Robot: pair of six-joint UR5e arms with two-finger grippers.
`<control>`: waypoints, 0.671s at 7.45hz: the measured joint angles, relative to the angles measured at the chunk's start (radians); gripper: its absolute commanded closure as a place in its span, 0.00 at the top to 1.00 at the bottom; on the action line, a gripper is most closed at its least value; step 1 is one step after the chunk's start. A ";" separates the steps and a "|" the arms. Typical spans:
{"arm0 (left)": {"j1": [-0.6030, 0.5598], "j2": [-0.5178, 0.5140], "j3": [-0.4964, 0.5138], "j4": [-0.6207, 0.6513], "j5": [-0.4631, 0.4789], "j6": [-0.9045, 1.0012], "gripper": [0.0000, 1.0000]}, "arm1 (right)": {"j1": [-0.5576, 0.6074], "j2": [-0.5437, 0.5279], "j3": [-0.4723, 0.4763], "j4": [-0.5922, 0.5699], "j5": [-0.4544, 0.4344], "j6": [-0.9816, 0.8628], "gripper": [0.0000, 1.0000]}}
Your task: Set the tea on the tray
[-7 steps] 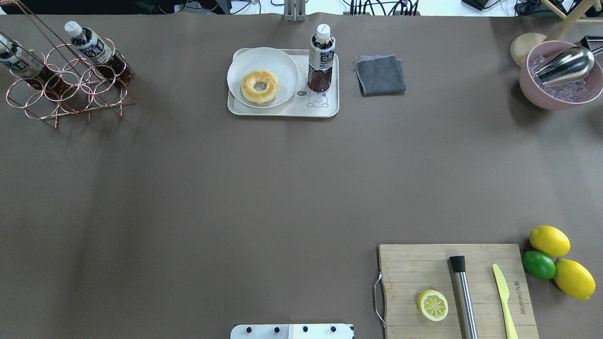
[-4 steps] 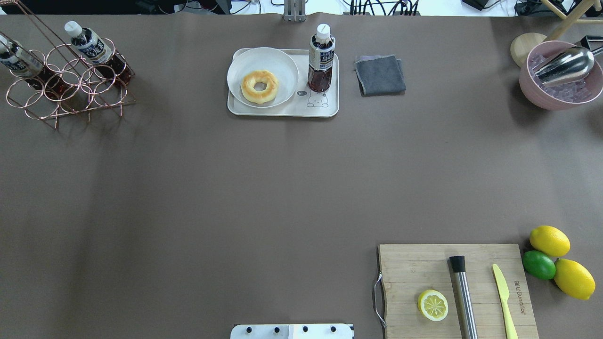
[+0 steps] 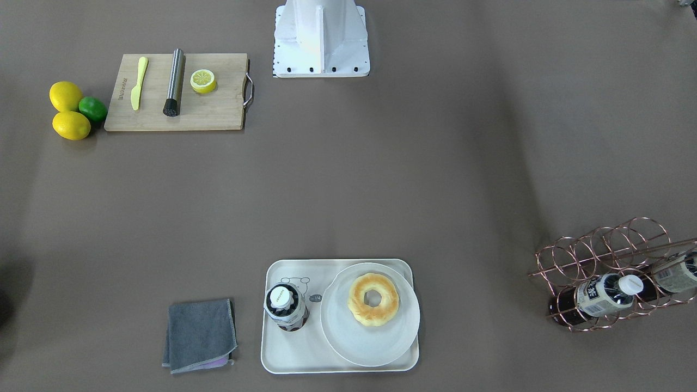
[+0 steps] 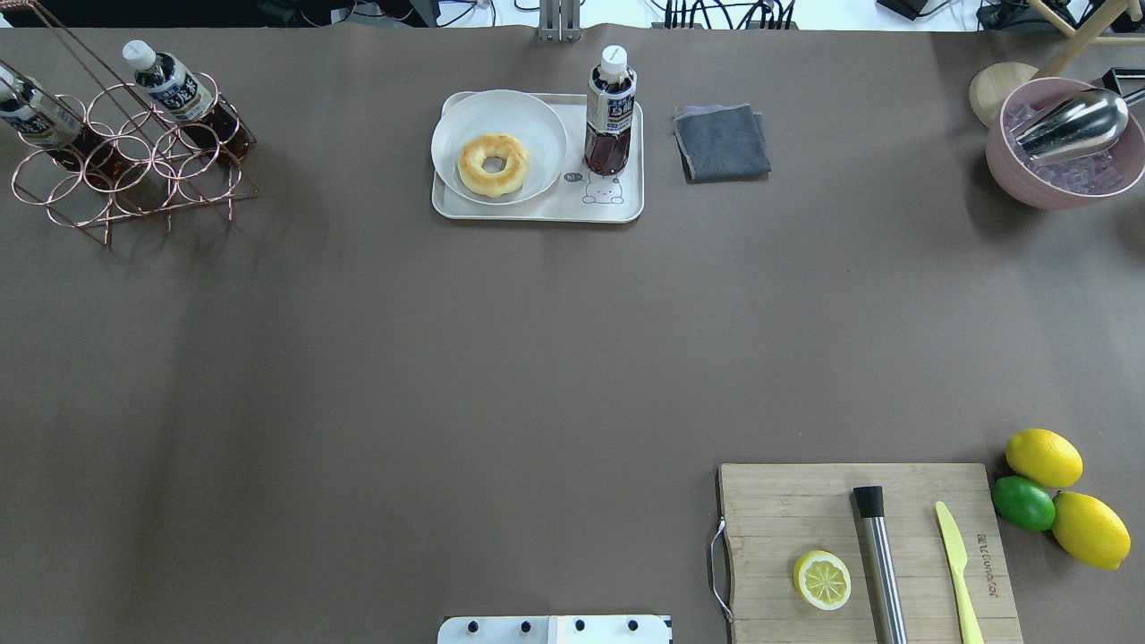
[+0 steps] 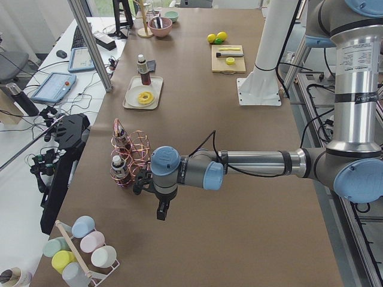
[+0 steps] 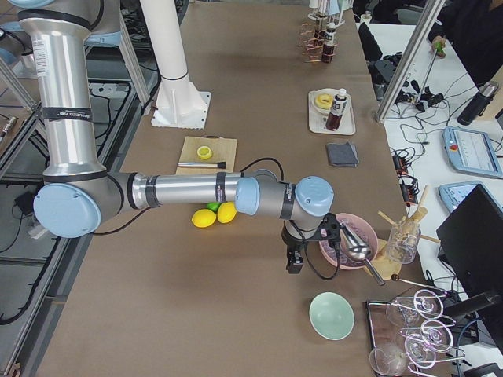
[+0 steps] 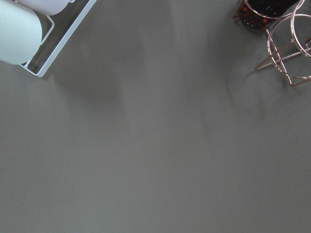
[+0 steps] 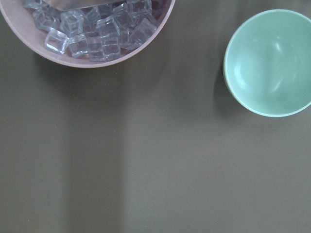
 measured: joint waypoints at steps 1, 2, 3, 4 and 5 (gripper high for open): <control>0.000 0.000 0.006 -0.001 0.000 0.000 0.98 | 0.000 0.001 0.001 0.000 0.000 -0.001 1.00; 0.000 -0.002 0.017 -0.005 0.000 0.001 0.98 | 0.000 0.002 0.002 0.000 0.000 -0.001 1.00; 0.000 -0.003 0.026 -0.008 0.000 0.001 0.98 | 0.000 0.002 0.005 0.000 0.000 0.000 1.00; 0.000 -0.004 0.030 -0.009 -0.001 0.001 0.98 | 0.000 0.002 0.007 0.000 0.000 0.001 1.00; 0.000 -0.006 0.033 -0.010 -0.001 0.001 0.98 | 0.000 0.002 0.009 0.000 0.000 0.001 1.00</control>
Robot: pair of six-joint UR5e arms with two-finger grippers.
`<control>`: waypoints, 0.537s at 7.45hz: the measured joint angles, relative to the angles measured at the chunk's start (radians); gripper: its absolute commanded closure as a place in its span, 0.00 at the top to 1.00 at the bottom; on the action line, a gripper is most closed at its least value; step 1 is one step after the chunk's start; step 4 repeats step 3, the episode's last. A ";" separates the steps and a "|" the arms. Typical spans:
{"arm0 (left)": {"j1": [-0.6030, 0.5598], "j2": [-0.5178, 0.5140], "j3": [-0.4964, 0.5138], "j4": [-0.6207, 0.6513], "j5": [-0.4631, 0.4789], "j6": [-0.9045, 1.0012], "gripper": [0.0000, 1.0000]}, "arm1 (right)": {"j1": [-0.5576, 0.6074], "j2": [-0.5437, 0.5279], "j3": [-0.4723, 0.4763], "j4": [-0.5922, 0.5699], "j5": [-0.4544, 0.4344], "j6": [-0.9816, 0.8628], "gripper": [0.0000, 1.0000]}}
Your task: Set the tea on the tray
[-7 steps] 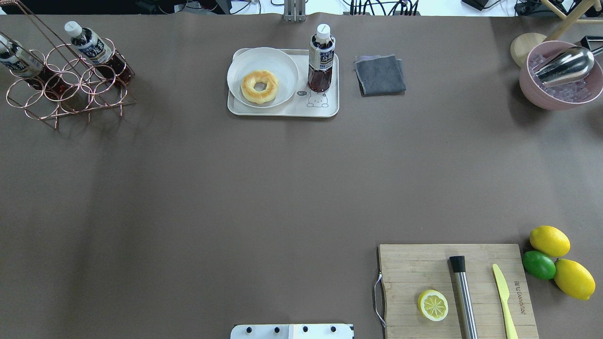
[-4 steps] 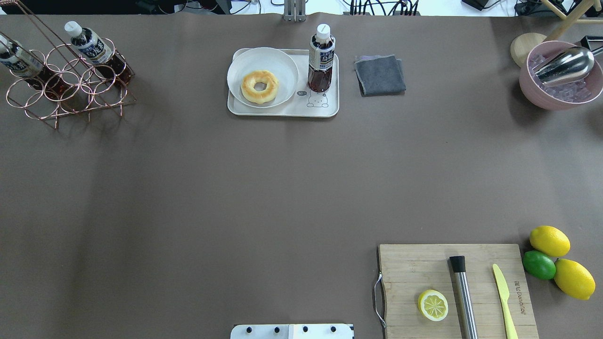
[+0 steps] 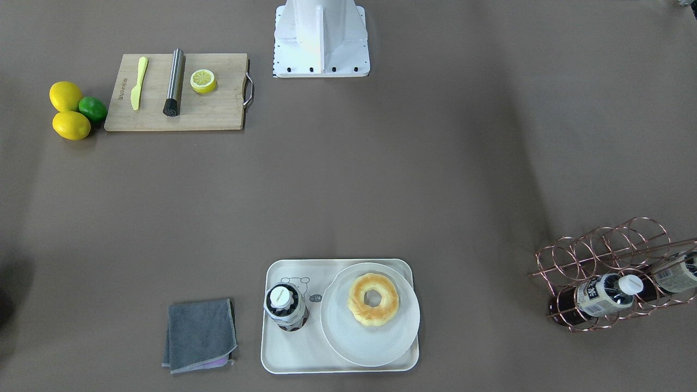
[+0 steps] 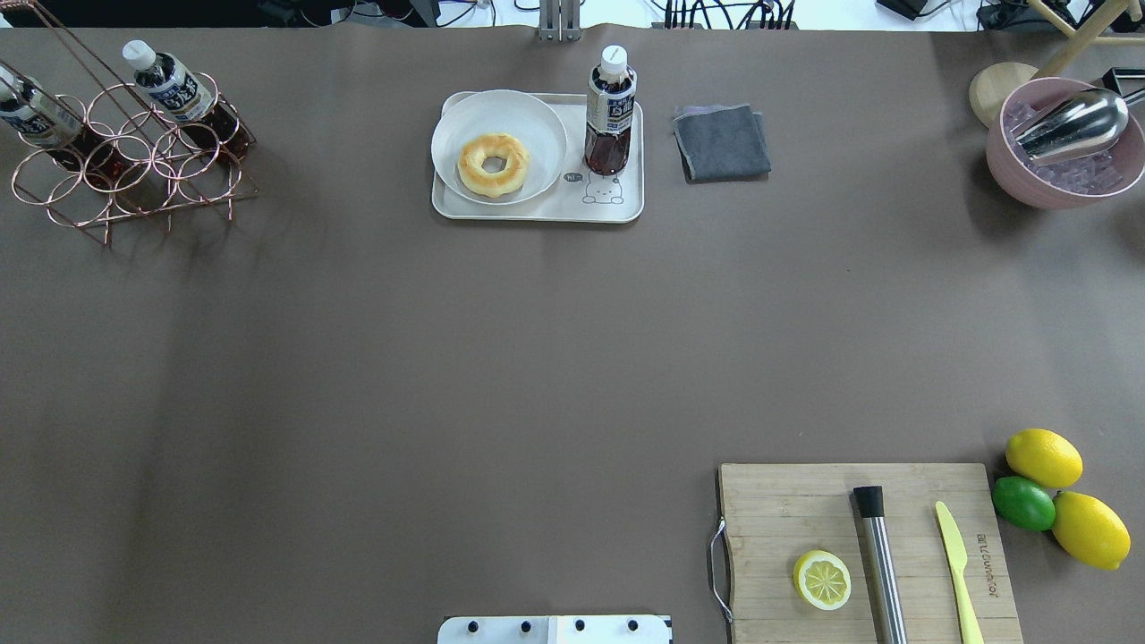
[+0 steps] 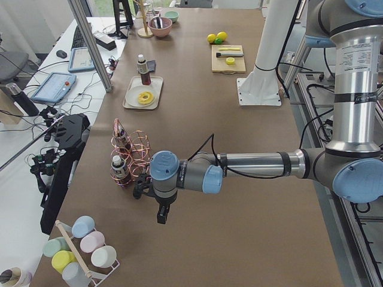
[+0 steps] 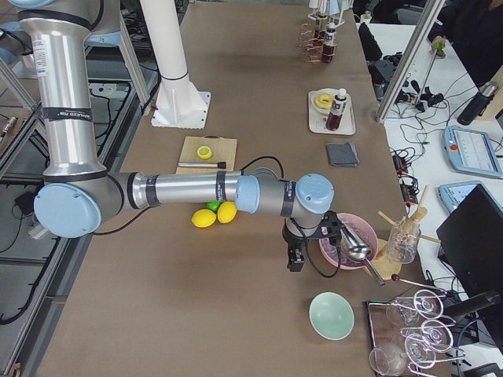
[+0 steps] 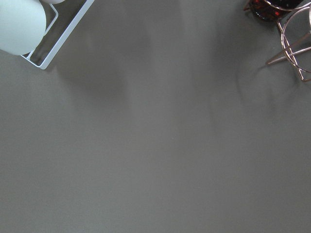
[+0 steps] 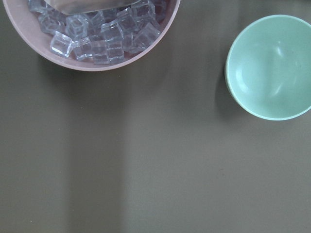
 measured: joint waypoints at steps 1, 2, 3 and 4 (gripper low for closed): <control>0.000 -0.003 0.004 0.000 0.000 0.000 0.98 | 0.000 0.000 0.002 0.000 0.000 0.000 1.00; 0.000 -0.007 0.006 0.000 0.001 -0.001 0.98 | 0.000 -0.001 0.002 0.000 0.000 0.000 1.00; 0.001 -0.009 0.008 0.000 0.001 -0.001 0.98 | 0.000 -0.001 0.003 0.000 0.000 0.000 1.00; 0.001 -0.009 0.008 0.000 0.001 -0.001 0.98 | 0.000 -0.001 0.003 0.000 0.000 0.000 1.00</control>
